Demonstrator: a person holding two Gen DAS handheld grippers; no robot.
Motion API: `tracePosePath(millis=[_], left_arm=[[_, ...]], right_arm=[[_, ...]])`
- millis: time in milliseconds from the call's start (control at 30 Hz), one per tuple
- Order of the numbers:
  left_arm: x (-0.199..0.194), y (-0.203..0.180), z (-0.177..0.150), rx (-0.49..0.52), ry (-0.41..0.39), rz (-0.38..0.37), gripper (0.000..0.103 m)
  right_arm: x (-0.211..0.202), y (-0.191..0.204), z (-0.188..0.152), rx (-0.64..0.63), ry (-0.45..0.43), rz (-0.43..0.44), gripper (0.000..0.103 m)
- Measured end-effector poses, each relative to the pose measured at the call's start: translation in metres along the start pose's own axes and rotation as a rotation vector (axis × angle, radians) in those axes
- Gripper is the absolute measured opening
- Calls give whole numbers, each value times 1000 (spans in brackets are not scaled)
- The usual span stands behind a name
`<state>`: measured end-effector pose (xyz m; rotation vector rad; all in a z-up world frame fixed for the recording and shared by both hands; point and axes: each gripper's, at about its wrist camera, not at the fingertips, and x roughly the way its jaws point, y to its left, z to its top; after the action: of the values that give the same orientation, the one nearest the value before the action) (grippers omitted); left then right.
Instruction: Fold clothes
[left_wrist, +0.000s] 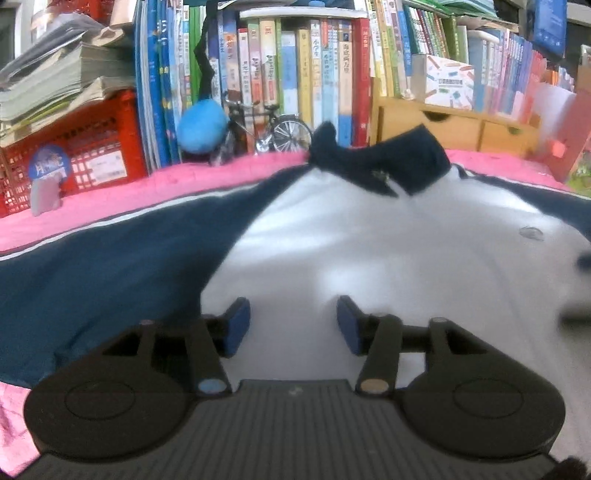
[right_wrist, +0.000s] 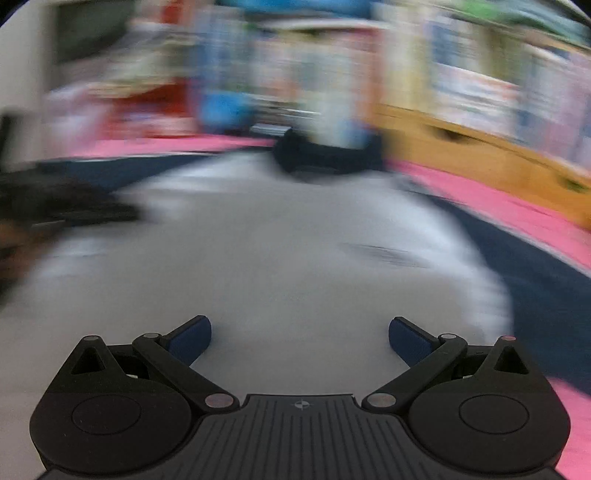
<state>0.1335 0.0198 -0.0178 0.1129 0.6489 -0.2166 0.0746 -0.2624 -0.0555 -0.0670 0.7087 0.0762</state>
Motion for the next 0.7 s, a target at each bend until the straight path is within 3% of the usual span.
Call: tracePosePath(millis=[133, 200, 267, 300, 333, 400, 467, 567, 600, 633, 700], left_arm=[[-2, 0, -1, 1, 1, 2, 57], [-3, 0, 0, 17, 1, 1, 57], [-3, -1, 2, 58, 3, -6, 57], [-6, -3, 4, 108, -3, -29, 48], [-9, -7, 7, 173, -13, -64, 38], [-20, -14, 12, 260, -54, -168, 39], [-18, -21, 24, 269, -55, -230, 39], [5, -33, 45, 243, -29, -264, 38], [19, -36, 50, 239, -18, -259, 31], [36, -38, 56, 243, -10, -229, 13], [71, -39, 66, 261, -2, -139, 0]], right_arm=[[4, -115, -5, 240, 25, -231, 102], [-2, -169, -13, 391, 40, -413, 102], [-15, -204, -14, 530, 117, -633, 101], [-24, -210, -12, 566, 136, -684, 86], [-33, -207, -9, 568, 115, -657, 82], [-50, -188, 0, 532, 48, -535, 82], [-53, -155, 17, 453, 10, -408, 82], [-33, -94, 48, 319, -36, -194, 87], [-24, -75, 57, 279, -62, -137, 88], [-11, -56, 67, 235, -75, -92, 88], [23, -17, 88, 143, -76, -24, 86]])
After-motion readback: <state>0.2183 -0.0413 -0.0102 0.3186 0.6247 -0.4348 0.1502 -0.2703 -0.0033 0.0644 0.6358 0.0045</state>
